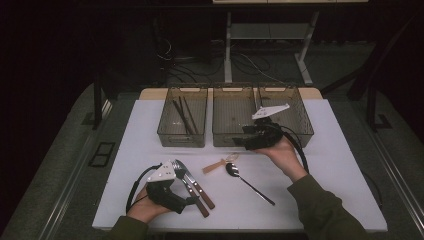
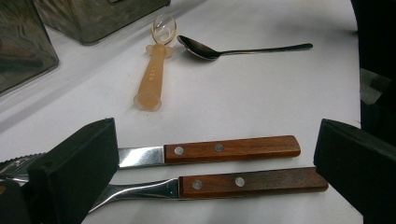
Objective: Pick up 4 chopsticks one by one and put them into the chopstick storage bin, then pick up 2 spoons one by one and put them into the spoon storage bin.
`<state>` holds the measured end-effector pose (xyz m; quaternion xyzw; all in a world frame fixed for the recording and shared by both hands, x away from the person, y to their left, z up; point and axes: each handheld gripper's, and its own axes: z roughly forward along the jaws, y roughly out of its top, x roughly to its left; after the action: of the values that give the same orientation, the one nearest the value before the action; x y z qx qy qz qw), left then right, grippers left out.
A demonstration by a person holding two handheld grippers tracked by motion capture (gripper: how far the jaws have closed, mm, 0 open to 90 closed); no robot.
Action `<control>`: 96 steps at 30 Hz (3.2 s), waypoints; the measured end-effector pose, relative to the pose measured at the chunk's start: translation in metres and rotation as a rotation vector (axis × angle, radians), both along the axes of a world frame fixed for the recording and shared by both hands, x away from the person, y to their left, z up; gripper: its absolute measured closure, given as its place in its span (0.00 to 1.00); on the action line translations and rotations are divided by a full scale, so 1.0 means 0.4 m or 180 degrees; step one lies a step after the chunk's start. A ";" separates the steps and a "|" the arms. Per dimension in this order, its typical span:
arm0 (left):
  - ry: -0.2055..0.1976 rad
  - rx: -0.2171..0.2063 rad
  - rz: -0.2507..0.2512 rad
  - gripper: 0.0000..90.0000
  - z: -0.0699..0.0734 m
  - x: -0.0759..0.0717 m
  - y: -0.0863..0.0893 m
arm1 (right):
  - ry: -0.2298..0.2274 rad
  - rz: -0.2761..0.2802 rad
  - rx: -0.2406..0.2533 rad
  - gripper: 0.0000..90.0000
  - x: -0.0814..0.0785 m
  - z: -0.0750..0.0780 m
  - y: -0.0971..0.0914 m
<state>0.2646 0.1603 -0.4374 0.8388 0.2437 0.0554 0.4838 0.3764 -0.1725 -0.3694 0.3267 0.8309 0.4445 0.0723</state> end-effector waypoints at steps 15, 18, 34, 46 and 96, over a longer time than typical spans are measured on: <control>-0.0001 0.0018 0.0020 0.00 0.000 -0.003 -0.002 | 0.0109 0.0014 0.0019 0.39 -0.075 -0.065 -0.083; -0.0007 0.0030 0.0012 0.00 0.001 -0.004 -0.002 | 0.0124 0.0034 0.0030 0.39 -0.086 -0.080 -0.090; -0.0009 0.0028 0.0006 0.00 0.003 -0.005 0.001 | 0.0259 0.0099 -0.0040 0.44 -0.098 -0.146 -0.041; -0.0004 0.0031 -0.0002 0.00 0.002 -0.005 0.000 | 0.0300 0.0213 -0.0139 0.55 -0.091 -0.185 0.019; -0.0009 0.0027 -0.0019 0.00 0.003 -0.006 0.001 | -0.0151 0.0536 -0.0595 0.99 -0.138 -0.166 0.076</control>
<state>0.2624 0.1605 -0.4361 0.8415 0.2403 0.0562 0.4807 0.3210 -0.1420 -0.4357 0.2369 0.8913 0.3772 0.0845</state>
